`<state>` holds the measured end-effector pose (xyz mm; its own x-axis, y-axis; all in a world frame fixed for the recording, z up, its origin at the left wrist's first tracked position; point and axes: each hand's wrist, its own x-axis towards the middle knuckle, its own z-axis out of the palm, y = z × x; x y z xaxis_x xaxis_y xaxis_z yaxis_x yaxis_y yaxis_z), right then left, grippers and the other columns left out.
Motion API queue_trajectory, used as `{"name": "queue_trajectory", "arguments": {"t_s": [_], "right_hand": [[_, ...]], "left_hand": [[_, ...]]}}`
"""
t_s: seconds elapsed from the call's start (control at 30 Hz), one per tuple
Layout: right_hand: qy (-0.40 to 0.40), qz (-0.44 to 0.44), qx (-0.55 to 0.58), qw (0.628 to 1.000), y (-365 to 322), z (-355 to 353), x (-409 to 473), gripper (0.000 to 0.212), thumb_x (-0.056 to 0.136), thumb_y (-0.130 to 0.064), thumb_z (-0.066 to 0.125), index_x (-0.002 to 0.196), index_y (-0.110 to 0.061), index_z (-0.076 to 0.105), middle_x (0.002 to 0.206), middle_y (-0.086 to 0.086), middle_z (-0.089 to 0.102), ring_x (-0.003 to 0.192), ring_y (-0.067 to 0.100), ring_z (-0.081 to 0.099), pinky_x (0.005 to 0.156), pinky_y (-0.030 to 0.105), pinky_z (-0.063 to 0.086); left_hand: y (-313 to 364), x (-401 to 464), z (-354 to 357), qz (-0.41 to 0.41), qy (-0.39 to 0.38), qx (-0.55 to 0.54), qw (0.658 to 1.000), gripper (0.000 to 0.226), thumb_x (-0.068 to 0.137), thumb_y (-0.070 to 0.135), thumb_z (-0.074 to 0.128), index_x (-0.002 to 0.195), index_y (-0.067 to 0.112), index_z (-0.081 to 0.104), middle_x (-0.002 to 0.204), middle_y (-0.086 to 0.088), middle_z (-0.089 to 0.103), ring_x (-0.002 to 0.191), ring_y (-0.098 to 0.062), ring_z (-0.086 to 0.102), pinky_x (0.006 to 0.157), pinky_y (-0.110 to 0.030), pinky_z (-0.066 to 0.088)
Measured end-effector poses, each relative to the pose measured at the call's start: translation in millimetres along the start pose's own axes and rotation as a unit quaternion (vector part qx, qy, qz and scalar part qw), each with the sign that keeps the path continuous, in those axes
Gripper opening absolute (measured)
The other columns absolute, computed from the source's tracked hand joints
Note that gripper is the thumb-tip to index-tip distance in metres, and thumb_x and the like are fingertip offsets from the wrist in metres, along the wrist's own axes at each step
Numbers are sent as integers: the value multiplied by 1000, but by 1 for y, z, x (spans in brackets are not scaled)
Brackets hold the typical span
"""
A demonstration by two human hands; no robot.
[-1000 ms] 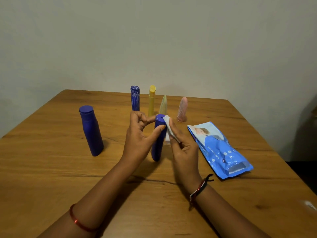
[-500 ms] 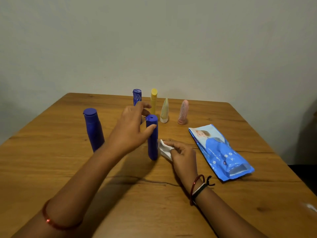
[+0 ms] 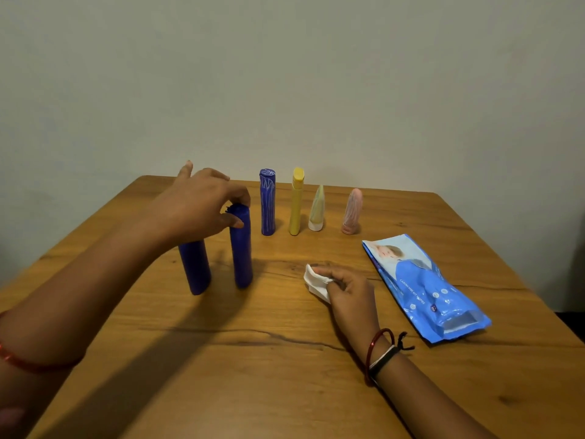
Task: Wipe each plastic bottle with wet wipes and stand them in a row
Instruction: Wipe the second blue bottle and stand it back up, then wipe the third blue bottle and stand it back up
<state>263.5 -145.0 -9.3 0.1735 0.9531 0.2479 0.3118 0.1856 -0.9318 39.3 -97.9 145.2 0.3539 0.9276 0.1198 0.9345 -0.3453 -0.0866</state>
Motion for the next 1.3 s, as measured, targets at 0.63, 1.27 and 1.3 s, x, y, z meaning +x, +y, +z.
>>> {"name": "queue_trajectory", "arguments": {"t_s": [0.63, 1.27, 1.3], "right_hand": [[-10, -4, -17, 1000, -2, 0, -2, 42, 84, 10, 49, 103, -20, 72, 93, -26, 58, 89, -27, 48, 75, -3, 37], [-5, 5, -4, 1000, -1, 1, 1, 44, 82, 9, 48, 101, -22, 73, 91, -25, 61, 89, -23, 53, 76, 0, 40], [-3, 6, -3, 1000, -1, 1, 1, 44, 82, 9, 49, 101, -22, 73, 91, -26, 61, 89, -23, 53, 76, 1, 41]], "left_hand": [[0, -6, 1, -33, -12, -12, 999, 34, 91, 41, 57, 122, 30, 49, 126, 10, 56, 121, -13, 48, 116, -51, 11], [10, 10, 2, -26, 26, -122, 992, 52, 89, 40, 62, 135, 26, 45, 138, 6, 51, 124, -15, 47, 97, -32, 39], [10, 15, 1, -23, 28, -133, 990, 52, 88, 40, 62, 135, 26, 46, 139, 5, 50, 125, -16, 46, 98, -33, 39]]}}
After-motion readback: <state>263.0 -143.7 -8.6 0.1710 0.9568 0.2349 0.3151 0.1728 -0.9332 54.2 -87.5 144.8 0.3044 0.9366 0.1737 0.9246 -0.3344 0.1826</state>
